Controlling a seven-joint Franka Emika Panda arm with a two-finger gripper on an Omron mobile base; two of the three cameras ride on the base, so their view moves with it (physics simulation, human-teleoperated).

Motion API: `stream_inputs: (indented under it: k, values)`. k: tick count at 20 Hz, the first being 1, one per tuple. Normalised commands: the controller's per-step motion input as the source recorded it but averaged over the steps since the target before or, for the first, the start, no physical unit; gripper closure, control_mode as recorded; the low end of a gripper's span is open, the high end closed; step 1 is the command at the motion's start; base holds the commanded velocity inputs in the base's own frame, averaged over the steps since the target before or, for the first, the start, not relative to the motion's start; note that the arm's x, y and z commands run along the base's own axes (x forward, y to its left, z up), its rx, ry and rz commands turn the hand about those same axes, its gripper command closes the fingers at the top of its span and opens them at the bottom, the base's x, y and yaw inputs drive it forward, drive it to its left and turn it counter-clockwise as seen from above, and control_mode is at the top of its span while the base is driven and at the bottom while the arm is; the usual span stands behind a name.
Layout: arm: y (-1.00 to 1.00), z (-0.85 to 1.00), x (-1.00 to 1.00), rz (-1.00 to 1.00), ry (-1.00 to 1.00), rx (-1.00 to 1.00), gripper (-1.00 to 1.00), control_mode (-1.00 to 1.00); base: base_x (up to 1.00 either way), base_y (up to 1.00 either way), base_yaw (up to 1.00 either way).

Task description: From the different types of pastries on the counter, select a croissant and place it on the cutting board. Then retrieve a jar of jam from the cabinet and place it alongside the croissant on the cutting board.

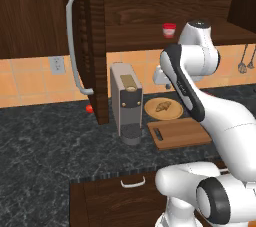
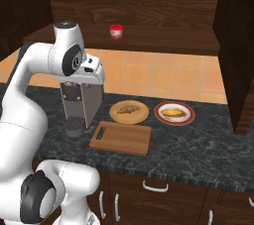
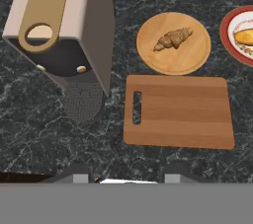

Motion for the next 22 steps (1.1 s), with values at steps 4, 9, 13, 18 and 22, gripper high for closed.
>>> stream_inputs:
  k: [4,9,13,18,22]
  values:
    - [-0.3,-0.09,0.01,0.0,-0.01,0.0,-1.0,-1.0,0.0,0.0,0.0]
    - [-0.67,-0.4,0.19,0.0,-0.02,-0.03,-1.0,-1.0,0.0,0.0,0.0]
    - [-0.45,-0.39,0.91,0.0,0.0,-0.12,-1.0,-1.0,0.0,0.0,0.0]
    - [-0.28,-0.38,0.98,-0.03,0.0,-0.12,-1.0,-1.0,0.0,0.0,0.0]
    - [-0.04,-0.69,0.8,0.18,0.0,0.0,-1.0,-1.0,0.0,0.0,0.0]
